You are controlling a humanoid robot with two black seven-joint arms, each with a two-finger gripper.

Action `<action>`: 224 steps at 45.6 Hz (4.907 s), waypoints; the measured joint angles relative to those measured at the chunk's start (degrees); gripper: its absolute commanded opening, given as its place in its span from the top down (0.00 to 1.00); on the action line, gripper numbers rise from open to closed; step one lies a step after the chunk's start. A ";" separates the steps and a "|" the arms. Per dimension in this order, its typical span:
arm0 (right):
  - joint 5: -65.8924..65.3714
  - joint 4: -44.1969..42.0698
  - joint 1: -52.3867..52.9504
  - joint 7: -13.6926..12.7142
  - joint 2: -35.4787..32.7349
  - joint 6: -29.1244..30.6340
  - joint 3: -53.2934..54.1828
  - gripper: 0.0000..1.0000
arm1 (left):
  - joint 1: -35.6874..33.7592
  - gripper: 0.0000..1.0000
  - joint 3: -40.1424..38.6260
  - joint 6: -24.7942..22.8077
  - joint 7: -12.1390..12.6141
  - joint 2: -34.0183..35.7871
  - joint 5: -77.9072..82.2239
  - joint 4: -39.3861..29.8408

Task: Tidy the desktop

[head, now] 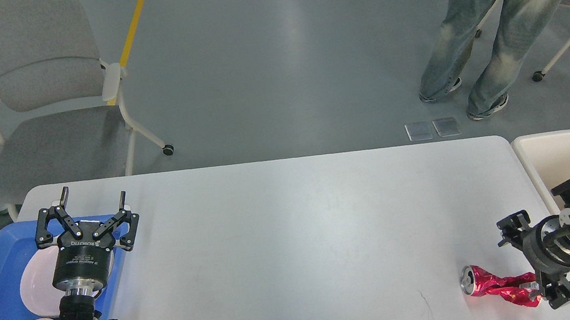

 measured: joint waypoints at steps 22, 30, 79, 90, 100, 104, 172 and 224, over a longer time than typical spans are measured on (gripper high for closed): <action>0.35 -12.71 -14.39 0.01 4.31 -0.34 7.86 0.33 | 0.00 0.04 0.00 0.00 0.00 0.00 0.01 0.00; -0.17 -13.18 -14.76 0.00 4.36 -0.29 7.90 0.72 | 0.00 0.04 0.00 0.00 0.00 0.00 0.01 0.00; -27.37 9.57 33.06 -3.12 3.18 30.87 -19.60 1.00 | -0.01 0.04 0.00 -0.07 0.00 0.00 0.02 -0.01; -32.58 16.80 60.01 -3.05 5.68 50.69 -25.31 1.00 | 0.00 0.04 0.00 -0.03 0.00 0.00 -0.02 0.00; -32.89 17.67 68.25 -3.16 5.54 55.80 -25.24 1.00 | 0.00 0.04 0.00 0.00 0.00 0.00 -0.05 0.00; -32.88 15.54 65.37 -3.24 2.07 52.01 -26.14 1.00 | 0.00 0.04 0.00 0.00 0.00 0.00 -0.06 0.00; -32.43 -87.76 -51.66 -3.33 12.88 9.69 5.81 0.00 | 0.00 0.04 0.00 -0.01 0.00 0.00 0.00 0.00; -31.85 -52.51 -28.00 -1.62 1.32 9.73 83.03 0.00 | 0.00 0.04 0.00 0.00 -0.07 0.00 -0.02 -0.01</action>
